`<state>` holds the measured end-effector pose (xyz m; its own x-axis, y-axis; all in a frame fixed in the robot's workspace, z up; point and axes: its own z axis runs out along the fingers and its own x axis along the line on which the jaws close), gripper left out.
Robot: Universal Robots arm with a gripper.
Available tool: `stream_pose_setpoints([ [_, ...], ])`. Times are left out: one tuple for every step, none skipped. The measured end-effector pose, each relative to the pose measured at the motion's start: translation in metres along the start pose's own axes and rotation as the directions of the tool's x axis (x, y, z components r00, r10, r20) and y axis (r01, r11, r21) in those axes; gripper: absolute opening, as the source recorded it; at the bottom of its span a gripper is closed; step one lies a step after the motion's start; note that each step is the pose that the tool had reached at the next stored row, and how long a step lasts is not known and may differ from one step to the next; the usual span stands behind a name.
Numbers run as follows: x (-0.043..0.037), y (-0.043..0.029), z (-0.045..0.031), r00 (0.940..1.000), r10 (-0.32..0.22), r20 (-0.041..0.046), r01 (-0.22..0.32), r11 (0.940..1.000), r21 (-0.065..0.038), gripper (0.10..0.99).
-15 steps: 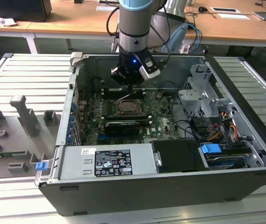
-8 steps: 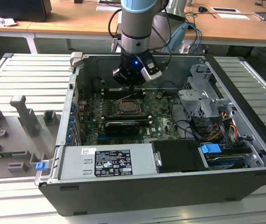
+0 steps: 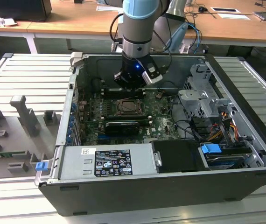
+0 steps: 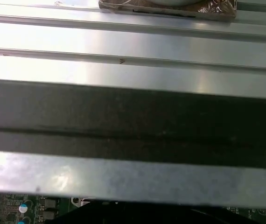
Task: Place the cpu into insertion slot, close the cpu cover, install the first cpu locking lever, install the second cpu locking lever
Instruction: 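Install the first cpu locking lever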
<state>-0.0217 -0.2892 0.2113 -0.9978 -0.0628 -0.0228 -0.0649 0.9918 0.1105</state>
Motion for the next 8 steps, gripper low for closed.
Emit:
stream_pose_setpoints([
  [-0.0003,-0.0001,0.0013,1.0000,0.000,-0.0001,0.000,1.0000,0.001,0.106],
  [-0.0007,-0.0002,0.0022,1.0000,0.000,-0.0001,0.000,1.0000,0.002,0.106],
  [-0.0007,-0.0002,0.0028,1.0000,0.000,-0.0002,0.000,1.0000,0.003,0.106],
  [-0.0008,-0.0004,0.0041,1.0000,0.000,-0.0003,0.000,1.0000,0.005,0.106],
  [-0.0008,-0.0004,0.0048,1.0000,0.000,-0.0005,0.000,1.0000,0.007,0.106],
  [-0.0009,-0.0004,0.0053,1.0000,0.000,-0.0007,0.000,1.0000,0.010,0.106],
  [-0.0009,-0.0004,0.0057,1.0000,0.000,-0.0007,0.000,0.9999,0.012,0.106],
  [-0.0010,-0.0005,0.0059,1.0000,0.000,-0.0009,0.000,0.9999,0.013,0.106],
])
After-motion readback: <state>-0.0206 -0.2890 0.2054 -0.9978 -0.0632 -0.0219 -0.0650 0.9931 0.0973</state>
